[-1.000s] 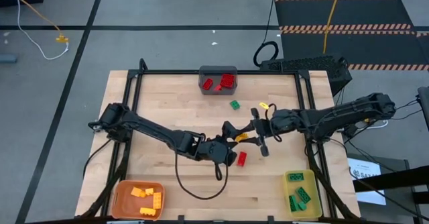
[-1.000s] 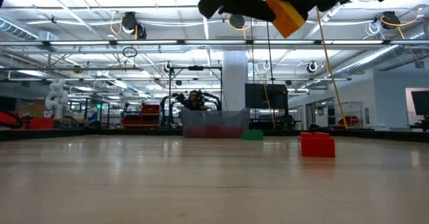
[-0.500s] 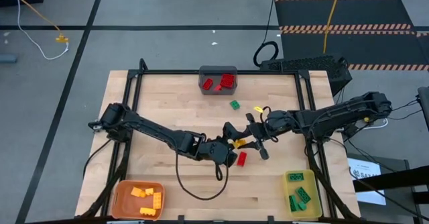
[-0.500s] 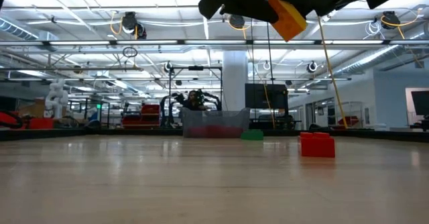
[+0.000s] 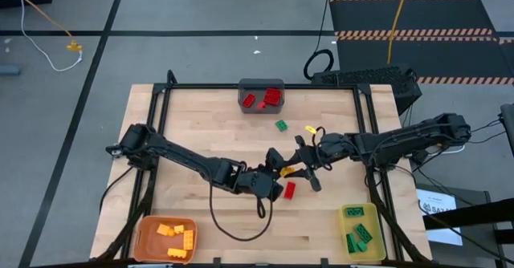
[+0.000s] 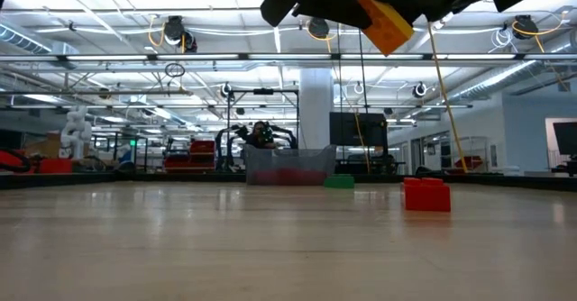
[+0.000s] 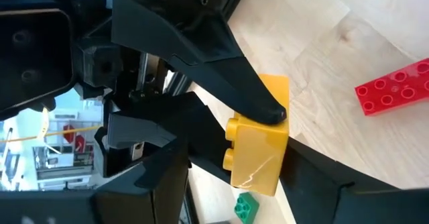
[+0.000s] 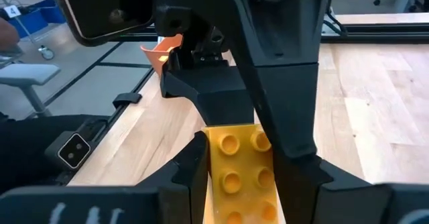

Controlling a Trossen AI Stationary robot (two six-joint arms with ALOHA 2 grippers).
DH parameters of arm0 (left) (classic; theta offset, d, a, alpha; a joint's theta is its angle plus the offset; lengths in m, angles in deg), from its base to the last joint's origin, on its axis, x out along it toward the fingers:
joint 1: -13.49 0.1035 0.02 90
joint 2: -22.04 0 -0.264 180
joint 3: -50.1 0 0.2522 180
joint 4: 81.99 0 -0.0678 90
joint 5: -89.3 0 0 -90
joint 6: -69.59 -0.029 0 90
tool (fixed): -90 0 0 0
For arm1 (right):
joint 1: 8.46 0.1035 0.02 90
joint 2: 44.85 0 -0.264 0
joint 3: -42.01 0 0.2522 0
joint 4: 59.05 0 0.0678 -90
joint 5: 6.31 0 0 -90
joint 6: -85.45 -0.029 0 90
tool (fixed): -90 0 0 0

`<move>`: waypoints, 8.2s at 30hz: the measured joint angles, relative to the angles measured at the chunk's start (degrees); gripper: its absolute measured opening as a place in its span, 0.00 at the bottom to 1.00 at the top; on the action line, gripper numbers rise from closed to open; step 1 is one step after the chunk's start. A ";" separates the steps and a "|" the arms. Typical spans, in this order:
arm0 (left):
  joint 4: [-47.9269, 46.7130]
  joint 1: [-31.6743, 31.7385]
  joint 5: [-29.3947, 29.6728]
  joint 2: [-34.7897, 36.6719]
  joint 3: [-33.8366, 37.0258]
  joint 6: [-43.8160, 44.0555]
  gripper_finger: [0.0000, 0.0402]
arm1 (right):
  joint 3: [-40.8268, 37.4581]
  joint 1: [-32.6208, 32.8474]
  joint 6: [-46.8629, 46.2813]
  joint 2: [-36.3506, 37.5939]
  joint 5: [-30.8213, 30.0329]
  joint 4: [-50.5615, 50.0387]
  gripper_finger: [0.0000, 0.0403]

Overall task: Sort & place blocks by color
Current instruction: Put the yellow game piece into the orange bin, then put the red game piece into the black bin

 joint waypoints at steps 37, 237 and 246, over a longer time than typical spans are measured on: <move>0.87 -0.94 -0.94 -0.20 -0.12 2.59 0.29 | 0.09 0.26 0.55 -0.11 3.22 1.41 0.30; 35.66 17.37 -33.20 47.54 54.61 50.38 0.71 | 19.07 11.79 21.34 -20.79 -17.15 -37.20 0.57; 35.75 17.27 -33.20 48.19 54.54 50.73 0.71 | 22.03 11.75 21.64 -21.40 -17.24 -40.61 0.57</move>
